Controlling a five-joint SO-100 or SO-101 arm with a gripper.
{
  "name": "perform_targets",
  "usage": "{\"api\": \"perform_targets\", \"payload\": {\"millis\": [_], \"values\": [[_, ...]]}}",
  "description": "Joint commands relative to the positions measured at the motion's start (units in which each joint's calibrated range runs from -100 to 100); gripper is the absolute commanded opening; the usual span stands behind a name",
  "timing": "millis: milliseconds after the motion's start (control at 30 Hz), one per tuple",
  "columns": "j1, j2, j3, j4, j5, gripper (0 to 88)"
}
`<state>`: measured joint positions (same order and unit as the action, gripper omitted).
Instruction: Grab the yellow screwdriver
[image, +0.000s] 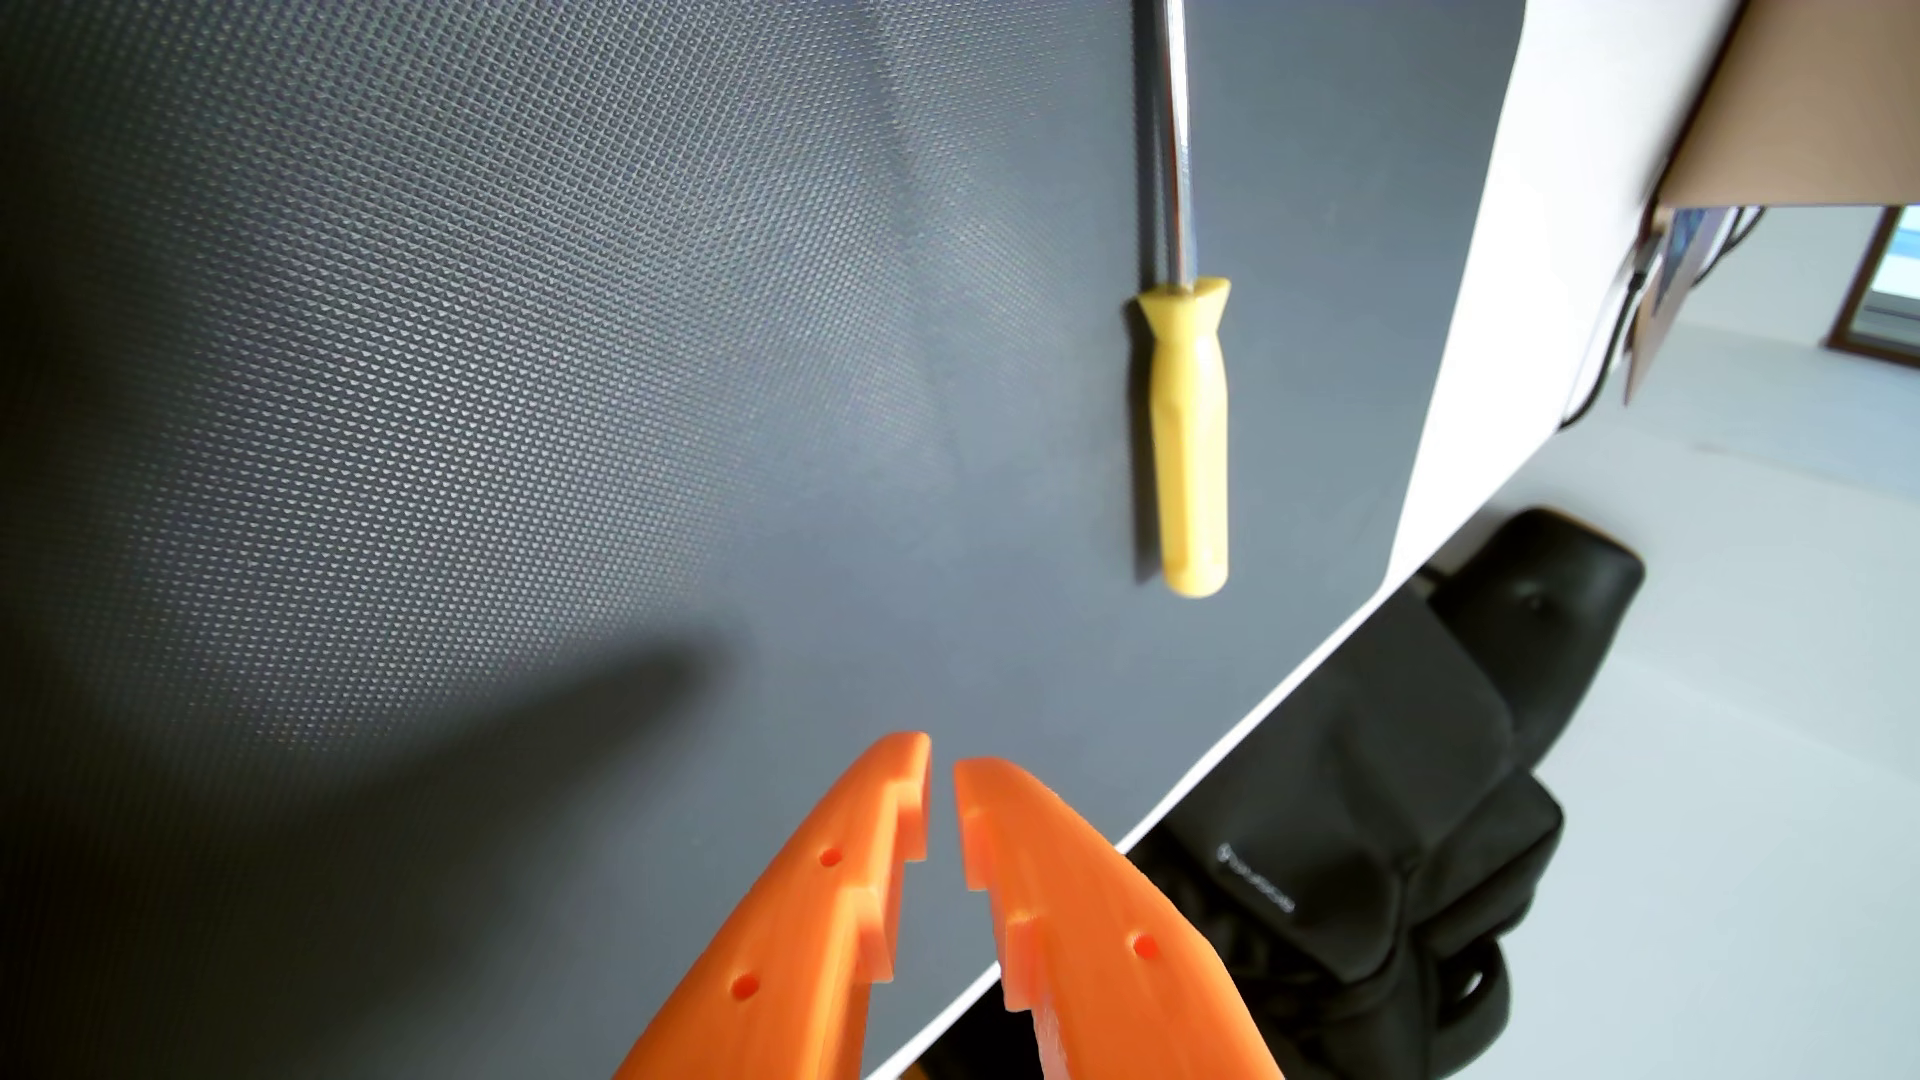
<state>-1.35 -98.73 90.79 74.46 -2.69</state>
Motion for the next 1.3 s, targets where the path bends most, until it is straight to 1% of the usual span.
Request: {"api": "perform_targets", "payload": {"millis": [0, 1267], "values": [[0.4, -0.1, -0.2, 0.3, -0.2, 1.4], [0.5, -0.1, -0.9, 0.1, 0.2, 1.8]]}}
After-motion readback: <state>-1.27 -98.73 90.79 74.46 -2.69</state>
